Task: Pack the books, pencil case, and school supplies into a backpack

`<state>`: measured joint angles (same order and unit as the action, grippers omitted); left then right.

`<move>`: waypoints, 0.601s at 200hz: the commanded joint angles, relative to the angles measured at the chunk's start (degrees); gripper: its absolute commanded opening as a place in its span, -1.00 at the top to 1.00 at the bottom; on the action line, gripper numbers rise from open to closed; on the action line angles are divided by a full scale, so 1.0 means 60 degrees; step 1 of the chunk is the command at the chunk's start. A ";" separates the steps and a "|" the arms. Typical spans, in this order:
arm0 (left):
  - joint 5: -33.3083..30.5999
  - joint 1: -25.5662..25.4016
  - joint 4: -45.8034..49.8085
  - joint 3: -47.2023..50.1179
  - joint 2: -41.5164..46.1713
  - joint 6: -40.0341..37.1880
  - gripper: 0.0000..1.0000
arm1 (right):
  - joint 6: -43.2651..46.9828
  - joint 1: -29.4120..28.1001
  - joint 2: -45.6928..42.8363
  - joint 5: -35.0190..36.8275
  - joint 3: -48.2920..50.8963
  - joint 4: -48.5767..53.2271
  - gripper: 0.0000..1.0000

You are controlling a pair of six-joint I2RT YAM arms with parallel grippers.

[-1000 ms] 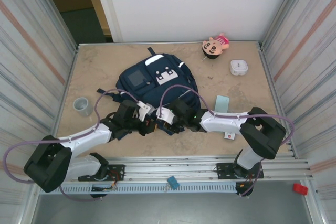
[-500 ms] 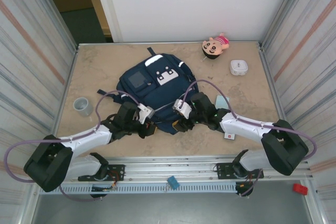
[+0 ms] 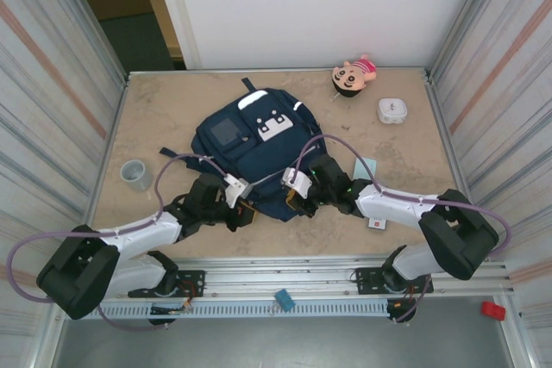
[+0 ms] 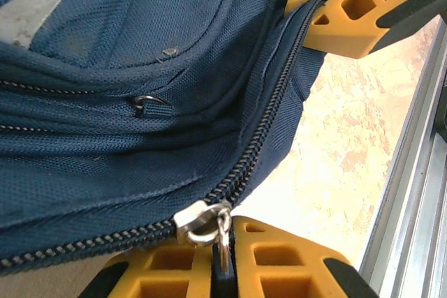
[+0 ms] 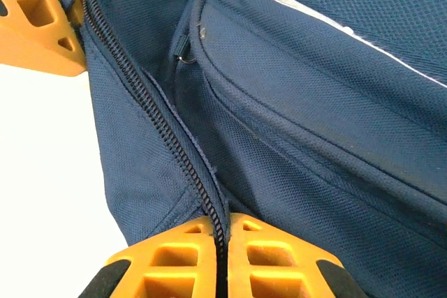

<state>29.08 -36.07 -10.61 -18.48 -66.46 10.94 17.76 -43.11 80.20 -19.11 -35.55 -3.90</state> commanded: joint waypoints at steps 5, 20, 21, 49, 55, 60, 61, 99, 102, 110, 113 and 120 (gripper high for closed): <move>0.0592 -0.0254 -0.0150 -0.0393 0.0214 -0.0182 0.75 | -0.0542 -0.0300 -0.0028 0.0309 -0.0044 -0.0929 1.00; 0.0678 -0.0588 0.0018 -0.0802 0.0142 -0.0338 0.75 | -0.0783 -0.0527 0.0158 0.0373 -0.0070 -0.1311 1.00; 0.0684 -0.0613 0.0022 -0.0831 0.0131 -0.0356 0.75 | -0.0795 -0.0538 0.0170 0.0380 -0.0068 -0.1334 1.00; 0.0925 -0.1119 0.0558 -0.1612 -0.0274 -0.0700 0.74 | -0.1315 -0.0630 0.0391 0.0338 -0.0035 -0.2285 1.00; 0.0936 -0.1207 0.0637 -0.1751 -0.0414 -0.0723 0.74 | -0.1385 -0.0644 0.0426 0.0258 -0.0055 -0.2429 1.00; 0.0979 -0.1270 0.0642 -0.1855 -0.0546 -0.0714 0.74 | -0.1419 -0.0659 0.0452 0.0186 -0.0087 -0.2528 1.00; 0.0981 -0.1284 0.0641 -0.1878 -0.0573 -0.0719 0.74 | -0.1420 -0.0662 0.0457 0.0169 -0.0084 -0.2550 1.00; 0.0202 -0.1482 0.0934 -0.2378 -0.1425 -0.0621 0.76 | -0.1424 -0.0607 0.0072 -0.0108 0.0079 -0.2767 0.72; 0.0086 -0.1487 0.0967 -0.2348 -0.1455 -0.0622 0.76 | -0.1440 -0.0573 0.0004 -0.0165 0.0137 -0.2756 0.64; -0.0157 -0.1452 0.0978 -0.2240 -0.1466 -0.0580 0.76 | -0.1428 -0.0371 -0.0271 -0.0541 0.0267 -0.2642 0.44; -0.0197 -0.1437 0.0967 -0.2186 -0.1465 -0.0558 0.76 | -0.1412 -0.0276 -0.0348 -0.0754 0.0309 -0.2532 0.35; -0.0246 -0.1383 0.0902 -0.2055 -0.1423 -0.0493 0.76 | -0.1378 -0.0004 -0.0542 -0.1247 0.0367 -0.2176 0.16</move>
<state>28.16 -43.83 -4.03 -30.26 -75.16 8.97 10.11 -45.80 81.80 -18.26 -34.17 -13.26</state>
